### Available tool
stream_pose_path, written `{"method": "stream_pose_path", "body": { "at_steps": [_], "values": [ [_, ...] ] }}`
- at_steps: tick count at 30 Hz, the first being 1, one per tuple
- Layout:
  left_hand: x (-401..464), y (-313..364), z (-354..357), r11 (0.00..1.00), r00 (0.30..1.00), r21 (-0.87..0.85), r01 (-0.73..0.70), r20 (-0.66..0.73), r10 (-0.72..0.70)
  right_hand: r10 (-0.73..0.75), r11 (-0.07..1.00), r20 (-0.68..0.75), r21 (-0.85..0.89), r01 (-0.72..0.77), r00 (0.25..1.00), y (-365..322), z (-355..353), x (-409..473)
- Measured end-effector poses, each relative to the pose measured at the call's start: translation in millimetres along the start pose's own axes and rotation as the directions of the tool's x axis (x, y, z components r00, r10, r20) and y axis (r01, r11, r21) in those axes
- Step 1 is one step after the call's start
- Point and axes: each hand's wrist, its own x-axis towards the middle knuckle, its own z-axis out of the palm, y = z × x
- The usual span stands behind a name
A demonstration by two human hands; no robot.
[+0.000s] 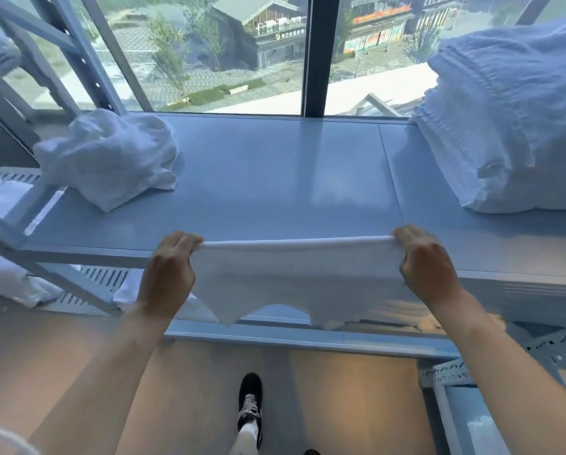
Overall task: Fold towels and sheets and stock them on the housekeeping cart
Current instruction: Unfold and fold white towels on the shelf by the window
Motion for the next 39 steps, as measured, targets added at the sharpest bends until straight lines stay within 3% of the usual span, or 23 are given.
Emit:
{"method": "stream_pose_path", "body": {
  "at_steps": [9, 16, 19, 23, 25, 26, 28, 31, 34, 37, 39],
  "values": [
    [94, -50, 55, 0.999, 0.997, -0.019, 0.043, 0.072, -0.042, 0.12, 0.99, 0.038, -0.077, -0.117, 0.992, -9, 57, 88],
    [170, -94, 101, 0.999, 0.969, -0.039, -0.031, 0.246, 0.04, 0.297, 0.945, -0.003, -0.145, -0.294, 0.955, -7, 90, 139],
    [173, -105, 116, 1.0, 0.937, -0.011, 0.001, 0.348, 0.003, 0.353, 0.92, 0.059, -0.203, -0.335, 0.934, -11, 109, 138],
    [158, -100, 121, 0.99, 0.976, 0.138, 0.031, 0.212, -0.06, 0.415, 0.896, 0.053, -0.199, -0.398, 0.908, -15, 130, 120],
    [147, -80, 119, 0.993, 0.989, 0.113, 0.03, 0.143, -0.046, 0.403, 0.902, 0.026, -0.18, -0.392, 0.915, -12, 132, 117],
    [137, -63, 118, 0.997, 0.985, 0.075, 0.008, 0.174, -0.021, 0.397, 0.905, 0.02, -0.174, -0.388, 0.917, -11, 132, 117],
    [107, -23, 121, 1.0, 0.941, 0.021, -0.02, 0.338, 0.012, 0.4, 0.905, 0.029, -0.168, -0.39, 0.916, -10, 133, 116],
    [61, 17, 132, 0.993, 0.826, 0.106, -0.051, 0.564, -0.017, 0.395, 0.91, 0.064, -0.164, -0.381, 0.916, -14, 131, 115],
    [42, 20, 140, 0.982, 0.801, 0.18, -0.063, 0.596, -0.058, 0.388, 0.913, 0.075, -0.166, -0.372, 0.919, -18, 121, 116],
    [42, 21, 140, 0.982, 0.814, 0.183, -0.054, 0.578, -0.063, 0.251, 0.967, 0.06, -0.064, -0.247, 0.966, -43, 114, 104],
    [42, 22, 141, 0.984, 0.812, 0.175, -0.039, 0.579, -0.071, 0.088, 0.994, 0.168, 0.045, -0.097, 0.982, -70, 114, 79]
  ]
}}
